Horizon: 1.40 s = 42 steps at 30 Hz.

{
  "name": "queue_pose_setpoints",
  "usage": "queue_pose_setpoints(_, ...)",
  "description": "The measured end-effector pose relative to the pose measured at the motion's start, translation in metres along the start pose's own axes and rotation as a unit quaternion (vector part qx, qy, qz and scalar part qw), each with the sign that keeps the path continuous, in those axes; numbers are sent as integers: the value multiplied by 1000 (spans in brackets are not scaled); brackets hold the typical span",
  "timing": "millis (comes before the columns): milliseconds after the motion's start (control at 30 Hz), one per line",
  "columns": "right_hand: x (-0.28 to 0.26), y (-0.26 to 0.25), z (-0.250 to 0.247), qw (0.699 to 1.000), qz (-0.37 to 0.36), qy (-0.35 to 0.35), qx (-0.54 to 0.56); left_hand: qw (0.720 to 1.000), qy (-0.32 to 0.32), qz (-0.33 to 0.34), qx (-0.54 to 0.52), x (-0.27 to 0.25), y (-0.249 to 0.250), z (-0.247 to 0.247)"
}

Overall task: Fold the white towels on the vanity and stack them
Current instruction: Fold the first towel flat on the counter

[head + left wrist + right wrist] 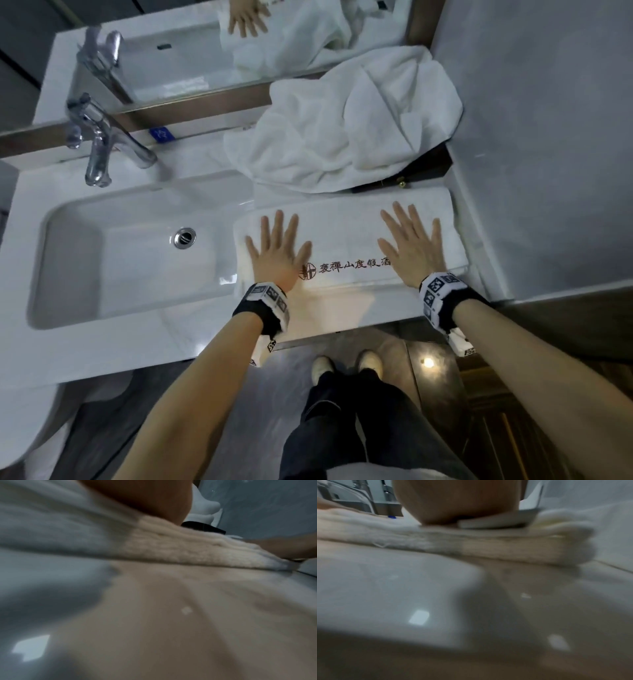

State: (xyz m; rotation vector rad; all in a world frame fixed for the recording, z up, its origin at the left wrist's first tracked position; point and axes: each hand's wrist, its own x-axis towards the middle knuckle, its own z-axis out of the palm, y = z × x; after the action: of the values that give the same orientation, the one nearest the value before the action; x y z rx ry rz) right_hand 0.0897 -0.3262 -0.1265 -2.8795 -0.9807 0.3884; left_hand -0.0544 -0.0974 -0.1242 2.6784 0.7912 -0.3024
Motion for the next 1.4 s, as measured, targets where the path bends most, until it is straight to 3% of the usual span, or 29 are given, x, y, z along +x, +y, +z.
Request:
queue_pose_setpoints(167, -18, 32, -11, 994, 91, 0, 60, 997, -18, -24, -73, -14, -32, -13)
queue_pose_setpoints(300, -29, 39, -23, 966, 134, 34, 218, 997, -37, -29, -59, -10, -32, -30)
queue_pose_setpoints(400, -31, 49, -32, 918, 214, 53, 329, 996, -29, 79, -22, -2, -5, -46)
queue_pose_setpoints(500, -31, 54, -36, 906, 243, 8, 346, 974, -111, 198, 29, 5, 33, -49)
queue_pose_setpoints(633, -25, 50, -42, 899, 283, -16, 333, 952, -194, 190, 138, 21, 58, -48)
queue_pose_setpoints(833, -22, 49, -50, 873, 315, -62, 368, 944, -217, 188, 165, 30, 56, -44)
queue_pose_setpoints(1067, -36, 40, -101, 807, 239, 13, 540, 955, -196, 158, 158, 25, 73, -32)
queue_pose_setpoints(1267, -44, 7, -146, 838, 120, 46, 530, 966, -185, 129, 122, 25, 107, -20)
queue_pose_setpoints(1400, -41, -24, -159, 853, 67, 40, 516, 968, -176, 157, 87, 29, 113, -17)
